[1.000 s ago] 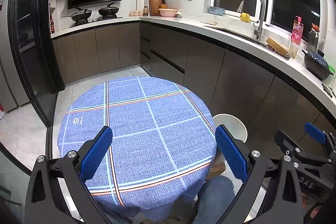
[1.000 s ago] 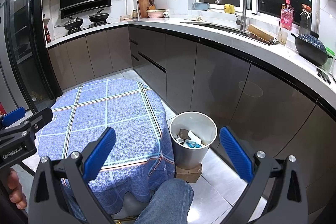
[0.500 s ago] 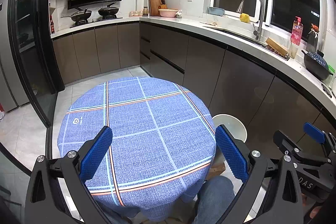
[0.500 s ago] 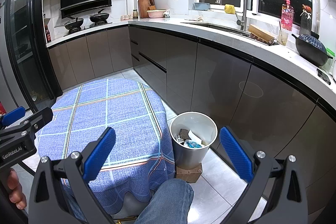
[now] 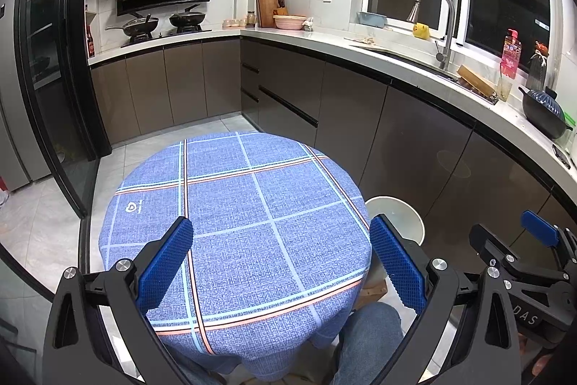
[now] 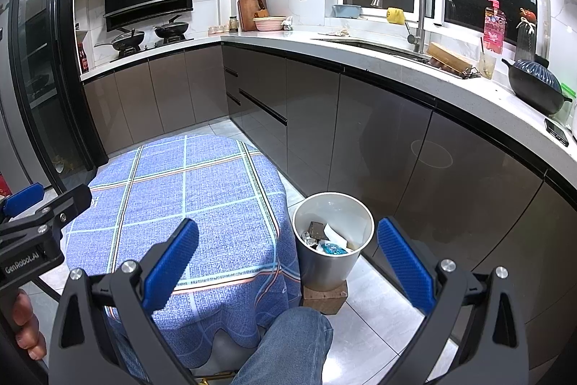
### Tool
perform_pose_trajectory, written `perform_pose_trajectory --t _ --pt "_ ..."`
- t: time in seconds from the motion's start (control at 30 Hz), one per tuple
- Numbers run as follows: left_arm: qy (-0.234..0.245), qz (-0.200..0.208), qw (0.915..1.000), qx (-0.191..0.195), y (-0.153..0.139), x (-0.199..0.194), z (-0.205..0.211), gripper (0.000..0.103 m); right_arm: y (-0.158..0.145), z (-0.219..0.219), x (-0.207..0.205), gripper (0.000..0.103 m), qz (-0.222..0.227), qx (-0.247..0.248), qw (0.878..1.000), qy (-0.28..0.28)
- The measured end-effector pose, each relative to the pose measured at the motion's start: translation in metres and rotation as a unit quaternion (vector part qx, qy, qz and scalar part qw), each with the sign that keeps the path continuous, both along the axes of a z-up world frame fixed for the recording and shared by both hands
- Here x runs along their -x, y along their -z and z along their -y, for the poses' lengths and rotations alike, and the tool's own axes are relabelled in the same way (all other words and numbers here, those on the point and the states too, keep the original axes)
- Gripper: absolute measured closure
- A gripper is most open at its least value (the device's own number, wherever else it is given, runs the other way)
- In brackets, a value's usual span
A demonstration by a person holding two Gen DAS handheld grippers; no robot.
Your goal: Collect trash
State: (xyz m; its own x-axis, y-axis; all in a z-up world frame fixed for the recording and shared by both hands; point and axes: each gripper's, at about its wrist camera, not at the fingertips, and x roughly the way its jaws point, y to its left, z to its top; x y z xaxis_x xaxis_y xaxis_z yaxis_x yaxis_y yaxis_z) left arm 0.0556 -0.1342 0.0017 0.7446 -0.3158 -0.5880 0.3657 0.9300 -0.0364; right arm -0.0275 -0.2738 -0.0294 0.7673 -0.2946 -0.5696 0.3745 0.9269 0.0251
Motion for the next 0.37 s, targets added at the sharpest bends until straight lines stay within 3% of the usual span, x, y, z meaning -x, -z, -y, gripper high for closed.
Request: perform_pose_trajectory --t 0.37 --pt "-0.001 0.002 1.0000 0.000 -0.0011 0.0014 0.0040 0.008 -0.0001 -0.0004 0.0000 0.003 0.000 0.000 1.000 0.000"
